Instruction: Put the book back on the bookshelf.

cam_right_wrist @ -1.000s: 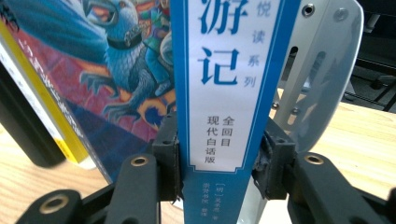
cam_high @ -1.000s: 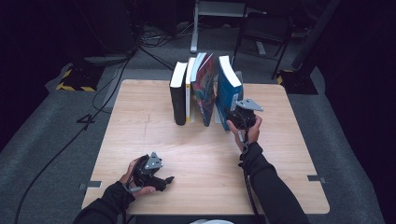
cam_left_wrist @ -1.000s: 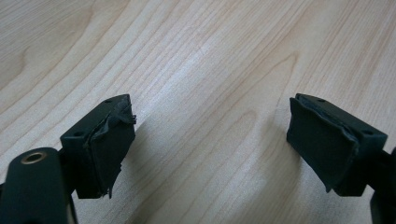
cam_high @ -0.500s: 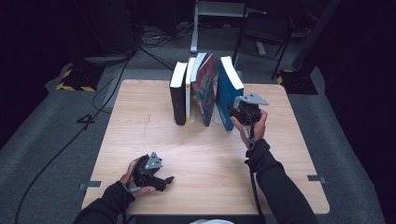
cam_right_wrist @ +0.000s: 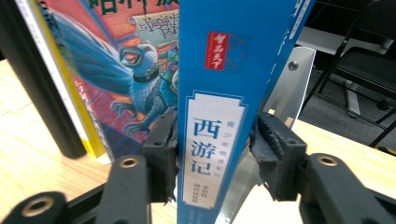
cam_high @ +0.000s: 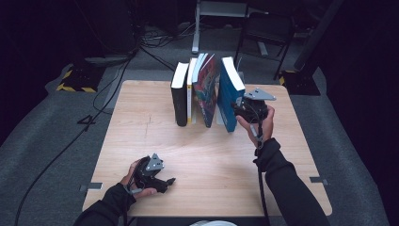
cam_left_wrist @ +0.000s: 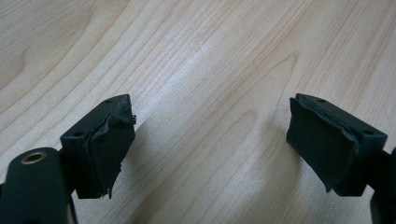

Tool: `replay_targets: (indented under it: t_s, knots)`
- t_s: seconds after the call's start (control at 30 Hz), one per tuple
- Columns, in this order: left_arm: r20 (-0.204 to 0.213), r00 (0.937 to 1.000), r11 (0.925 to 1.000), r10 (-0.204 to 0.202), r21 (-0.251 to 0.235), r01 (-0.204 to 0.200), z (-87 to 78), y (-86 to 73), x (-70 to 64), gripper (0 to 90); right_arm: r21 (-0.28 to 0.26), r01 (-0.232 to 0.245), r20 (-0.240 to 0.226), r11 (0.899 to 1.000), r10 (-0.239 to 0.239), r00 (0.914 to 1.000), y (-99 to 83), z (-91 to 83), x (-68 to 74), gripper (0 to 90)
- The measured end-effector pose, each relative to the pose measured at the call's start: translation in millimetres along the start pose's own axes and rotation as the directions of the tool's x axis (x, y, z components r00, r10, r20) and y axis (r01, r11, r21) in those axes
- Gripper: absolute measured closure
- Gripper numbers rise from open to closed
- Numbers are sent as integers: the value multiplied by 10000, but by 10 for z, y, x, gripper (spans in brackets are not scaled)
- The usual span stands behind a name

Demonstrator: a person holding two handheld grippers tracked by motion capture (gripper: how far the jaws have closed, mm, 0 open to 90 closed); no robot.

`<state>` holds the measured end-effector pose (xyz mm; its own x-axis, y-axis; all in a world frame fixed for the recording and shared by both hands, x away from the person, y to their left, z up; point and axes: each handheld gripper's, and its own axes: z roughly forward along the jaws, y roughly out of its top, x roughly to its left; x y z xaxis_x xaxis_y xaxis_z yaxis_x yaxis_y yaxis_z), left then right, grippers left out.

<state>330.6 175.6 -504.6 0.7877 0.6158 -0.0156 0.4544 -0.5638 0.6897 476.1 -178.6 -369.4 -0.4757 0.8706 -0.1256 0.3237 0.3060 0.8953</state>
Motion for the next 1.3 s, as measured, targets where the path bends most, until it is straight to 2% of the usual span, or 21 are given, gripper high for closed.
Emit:
replay_targets:
  t_s: [0.2,0.47,0.53,0.87,1.07,1.13,1.3]
  knots:
    - [0,10000,10000,-11,-12,11,1,0,-1,150,202,202,-295,9996,-196,9994,3,-94,-32,441]
    - [0,10000,10000,-10,-11,10,1,0,-1,150,798,1108,-885,9906,-1037,9907,-68,-249,-46,352]
    - [-6,10000,10000,-9,-13,9,0,0,-2,151,834,1200,-987,9893,-1116,9888,-83,-264,-44,346]
    - [-16,10000,10000,-4,-18,4,0,-1,-3,152,1368,2185,-1561,9662,-1968,9679,-268,-341,-35,301]
    - [-16,10000,10000,-5,-18,5,0,-1,-3,152,1574,2422,-1707,9574,-2152,9615,-385,-395,-47,287]
    - [-19,10000,10000,-4,-15,4,0,-1,-3,152,1731,2573,-1688,9507,-2288,9587,-423,-409,-46,283]
    - [-26,10000,10000,-6,-19,6,0,-1,-4,153,1885,2646,-1705,9457,-2339,9572,-532,-448,-67,283]
